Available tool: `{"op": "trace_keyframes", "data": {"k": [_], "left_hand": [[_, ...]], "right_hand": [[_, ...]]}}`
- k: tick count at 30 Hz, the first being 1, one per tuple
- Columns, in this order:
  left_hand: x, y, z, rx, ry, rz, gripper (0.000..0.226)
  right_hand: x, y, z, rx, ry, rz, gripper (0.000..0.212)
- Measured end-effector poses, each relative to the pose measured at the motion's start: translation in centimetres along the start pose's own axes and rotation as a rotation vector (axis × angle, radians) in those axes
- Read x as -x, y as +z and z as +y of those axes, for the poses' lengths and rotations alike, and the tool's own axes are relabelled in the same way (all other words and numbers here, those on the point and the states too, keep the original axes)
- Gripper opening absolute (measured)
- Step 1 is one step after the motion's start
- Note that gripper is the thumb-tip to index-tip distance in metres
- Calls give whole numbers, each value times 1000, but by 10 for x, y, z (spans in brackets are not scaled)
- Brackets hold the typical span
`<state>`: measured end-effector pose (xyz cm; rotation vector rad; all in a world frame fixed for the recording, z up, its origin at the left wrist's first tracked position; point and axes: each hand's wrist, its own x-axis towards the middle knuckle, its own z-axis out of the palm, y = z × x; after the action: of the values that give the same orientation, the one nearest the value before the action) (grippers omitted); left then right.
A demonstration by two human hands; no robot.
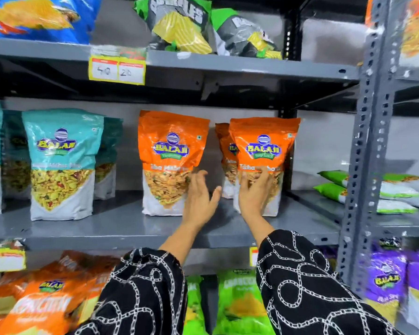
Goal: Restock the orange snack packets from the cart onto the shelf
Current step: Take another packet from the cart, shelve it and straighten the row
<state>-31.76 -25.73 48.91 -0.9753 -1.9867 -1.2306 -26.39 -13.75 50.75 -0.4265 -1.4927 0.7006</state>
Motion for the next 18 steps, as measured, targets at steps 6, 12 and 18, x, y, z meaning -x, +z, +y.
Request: {"op": "trace_keyframes", "data": {"k": [6, 12, 18], "left_hand": [[-12, 67, 14, 39, -191, -576, 88], [-24, 78, 1, -57, -257, -471, 61], [-25, 78, -2, -140, -258, -488, 69]], "right_hand": [[-41, -42, 68, -97, 337, -366, 82], [-53, -42, 81, -371, 349, -758, 54], [-50, -39, 83, -26, 260, -780, 99]]}}
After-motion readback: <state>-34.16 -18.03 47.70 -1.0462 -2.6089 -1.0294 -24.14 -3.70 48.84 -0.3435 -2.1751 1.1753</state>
